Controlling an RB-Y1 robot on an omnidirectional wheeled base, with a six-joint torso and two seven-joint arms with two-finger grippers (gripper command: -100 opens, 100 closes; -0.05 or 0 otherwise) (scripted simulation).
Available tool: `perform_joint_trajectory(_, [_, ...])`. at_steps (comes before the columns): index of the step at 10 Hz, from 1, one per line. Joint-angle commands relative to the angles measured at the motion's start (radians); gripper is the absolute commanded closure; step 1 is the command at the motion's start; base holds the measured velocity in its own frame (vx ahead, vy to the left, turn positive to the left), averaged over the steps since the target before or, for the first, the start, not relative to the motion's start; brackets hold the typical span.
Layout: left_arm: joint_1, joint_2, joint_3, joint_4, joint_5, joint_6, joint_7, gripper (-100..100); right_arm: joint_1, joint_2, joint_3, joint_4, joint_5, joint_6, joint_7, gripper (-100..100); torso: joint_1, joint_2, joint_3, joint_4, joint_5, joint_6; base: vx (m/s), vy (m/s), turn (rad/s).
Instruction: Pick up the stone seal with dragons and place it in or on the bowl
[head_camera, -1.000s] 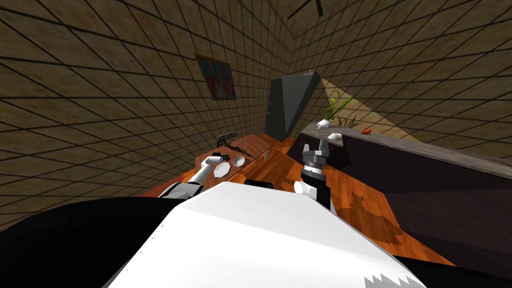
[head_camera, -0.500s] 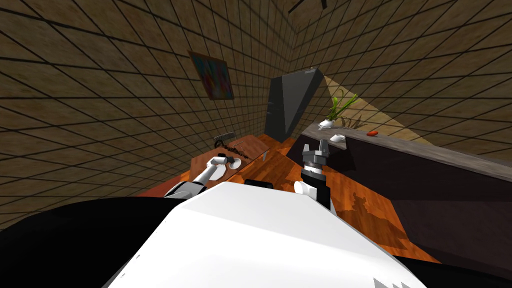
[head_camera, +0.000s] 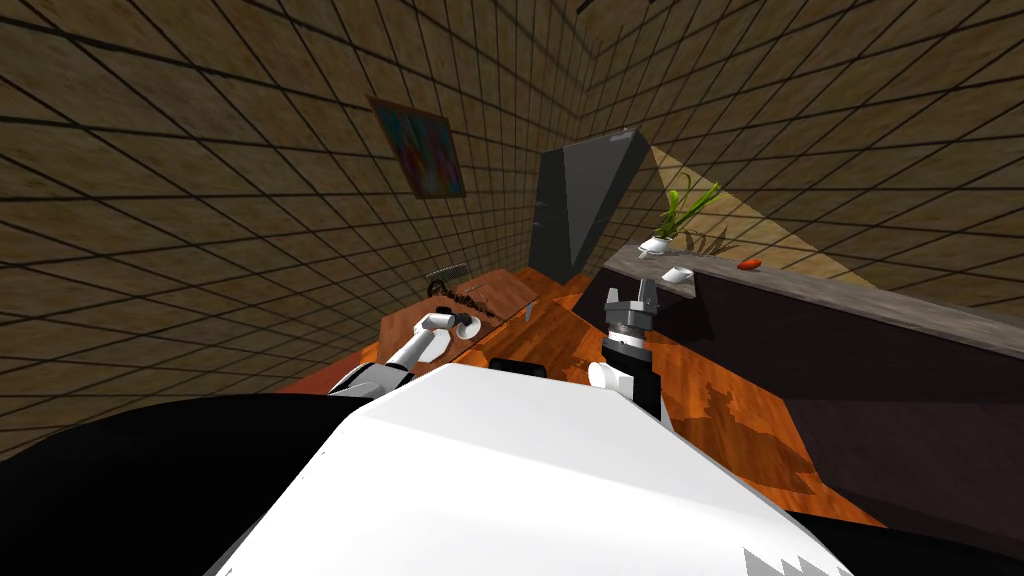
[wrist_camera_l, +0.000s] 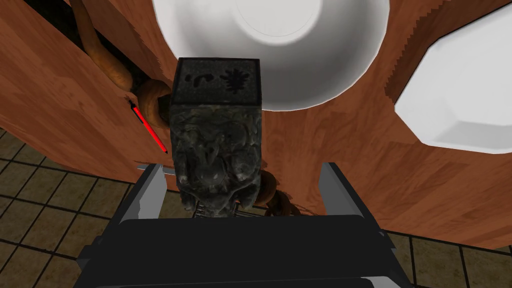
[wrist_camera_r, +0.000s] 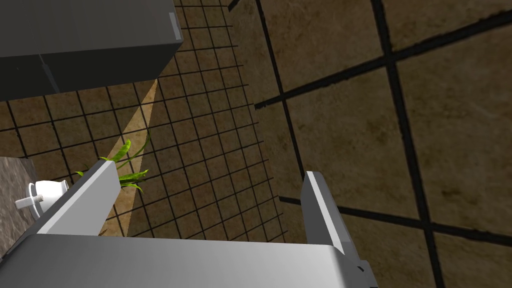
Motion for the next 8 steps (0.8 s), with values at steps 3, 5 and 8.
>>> perform_joint_trajectory(3, [0.011,0.043,0.013,0.050,0.050,-0.006,-0.050,-100,0.000,0.000,0.000,0.000,0.000,0.000,0.000,0,0.000,0.000,0.000,0.000,0.000,0.000,0.010,-0.026,-0.047])
perform_joint_trajectory(5, [0.011,0.043,0.013,0.077,0.108,-0.006,-0.101,-100,0.000,0.000,0.000,0.000,0.000,0.000,0.000,0,-0.006,-0.001,-0.001,0.000,-0.001,0.000,0.018,-0.075,-0.034])
perform_joint_trajectory(8, [0.021,0.087,0.027,0.153,0.190,-0.013,-0.179,-100,0.000,0.000,0.000,0.000,0.000,0.000,0.000,0,-0.004,-0.001,0.000,0.000,-0.001,0.001,0.015,-0.050,-0.076])
